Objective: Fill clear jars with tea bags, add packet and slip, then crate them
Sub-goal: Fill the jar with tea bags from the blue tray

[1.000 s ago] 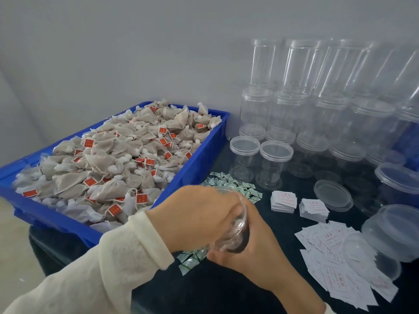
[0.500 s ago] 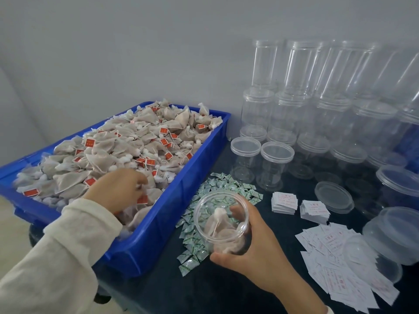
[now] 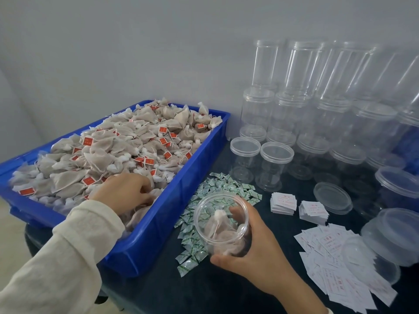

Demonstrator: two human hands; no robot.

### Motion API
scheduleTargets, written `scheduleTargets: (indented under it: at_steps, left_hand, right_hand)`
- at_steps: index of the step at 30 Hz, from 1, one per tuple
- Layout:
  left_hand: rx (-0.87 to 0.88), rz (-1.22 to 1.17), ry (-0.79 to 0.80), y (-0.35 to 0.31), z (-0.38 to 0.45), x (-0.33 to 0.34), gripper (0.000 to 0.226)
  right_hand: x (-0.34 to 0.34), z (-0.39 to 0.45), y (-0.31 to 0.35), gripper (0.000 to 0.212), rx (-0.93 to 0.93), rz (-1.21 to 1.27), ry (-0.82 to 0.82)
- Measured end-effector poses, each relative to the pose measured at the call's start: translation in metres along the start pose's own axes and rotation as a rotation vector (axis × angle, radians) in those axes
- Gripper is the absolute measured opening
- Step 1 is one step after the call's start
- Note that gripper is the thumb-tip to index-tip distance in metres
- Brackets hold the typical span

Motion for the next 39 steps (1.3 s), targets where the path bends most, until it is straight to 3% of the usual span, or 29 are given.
scheduleTargets:
  at_steps: [8, 17, 28, 35, 39]
  left_hand:
    - [0.047, -0.199, -0.130, -0.003, 0.001, -0.009, 0.023]
    - [0.009, -0.721, -0.335, -0.001, -0.002, -0.023, 0.016]
    - [-0.058, -1.288, -0.276, -0.010, -0.017, -0.044, 0.011]
    - [0.123, -1.541, -0.201, -0.036, -0.046, -0.072, 0.020]
    - [0.259, -1.553, -0.155, -0.056, -0.068, -0.086, 0.024]
  right_hand:
    - [-0.003, -0.002, 0.000, 0.097, -0.010, 0.021, -0.004]
    - [-0.002, -0.002, 0.002, 0.092, -0.020, 0.021, -0.002]
    - [-0.002, -0.003, 0.001, 0.097, -0.011, 0.003, -0.013]
    - [-0.002, -0.003, 0.003, 0.099, 0.006, -0.001, -0.008]
    - [-0.004, -0.003, 0.006, 0.099, 0.000, -0.014, -0.022]
Point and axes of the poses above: each hand's wrist, its own z-axis towards the middle knuckle, its own x-axis out of the palm, y = z × x, the point moved 1 cm from there along z, towards the middle knuckle, and after that the axes turned 13 degrees about -x, right-handed, at the moved point
